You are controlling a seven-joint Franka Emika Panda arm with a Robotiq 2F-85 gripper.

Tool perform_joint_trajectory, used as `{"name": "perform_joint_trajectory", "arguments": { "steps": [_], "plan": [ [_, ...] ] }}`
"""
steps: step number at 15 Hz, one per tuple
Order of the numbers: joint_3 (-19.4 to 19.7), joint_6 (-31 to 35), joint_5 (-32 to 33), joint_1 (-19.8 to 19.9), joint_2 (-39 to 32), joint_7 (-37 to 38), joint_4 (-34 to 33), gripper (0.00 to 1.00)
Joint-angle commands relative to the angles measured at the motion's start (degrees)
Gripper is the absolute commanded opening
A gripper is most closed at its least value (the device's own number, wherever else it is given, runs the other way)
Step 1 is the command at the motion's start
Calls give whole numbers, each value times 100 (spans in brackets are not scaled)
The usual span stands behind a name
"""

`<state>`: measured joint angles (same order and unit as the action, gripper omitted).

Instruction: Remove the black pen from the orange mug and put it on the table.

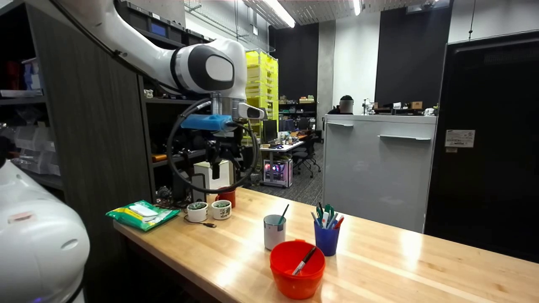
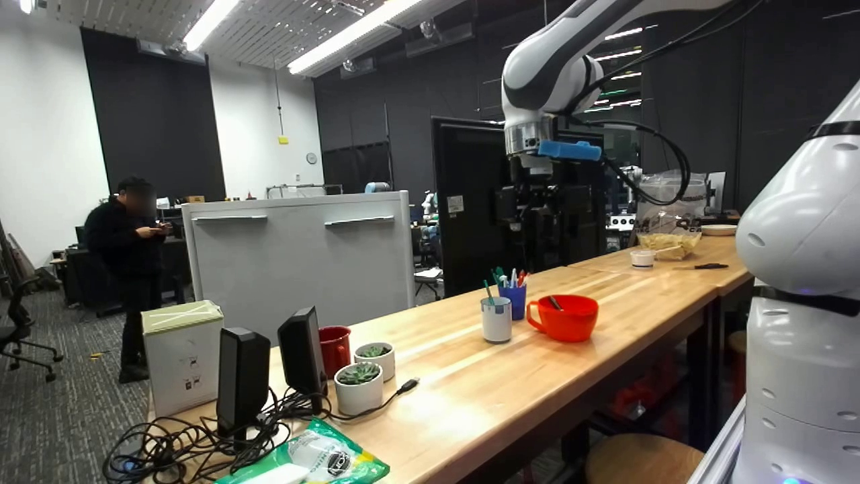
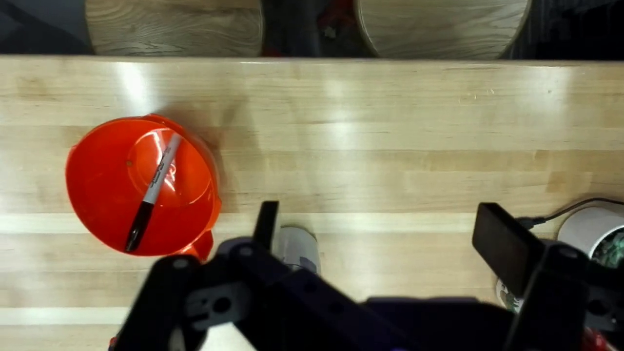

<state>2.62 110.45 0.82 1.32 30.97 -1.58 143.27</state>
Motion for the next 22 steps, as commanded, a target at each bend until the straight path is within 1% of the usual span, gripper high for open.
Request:
{"name": "perform_joint_trajectory", "arguments": {
  "steps": [1,5,8,12,14,15,18,22],
  "plan": [
    [195,367,55,156,-231,-183,-57,100],
    [388,1028,223,405,-588,-248,-100,100],
    [510,1639,539,683,-926,-164,-118,100],
    [747,2147,681,966,-1328,-158,-165,100],
    [833,2165,630,1045,-1491,-127,-238,100],
    [792,2137,592,982,-1328,-187,-104,100],
    [850,2165,594,1039,-1497,-183,-192,100],
    [844,2166,594,1036,-1512,-177,-222,100]
  ]
}}
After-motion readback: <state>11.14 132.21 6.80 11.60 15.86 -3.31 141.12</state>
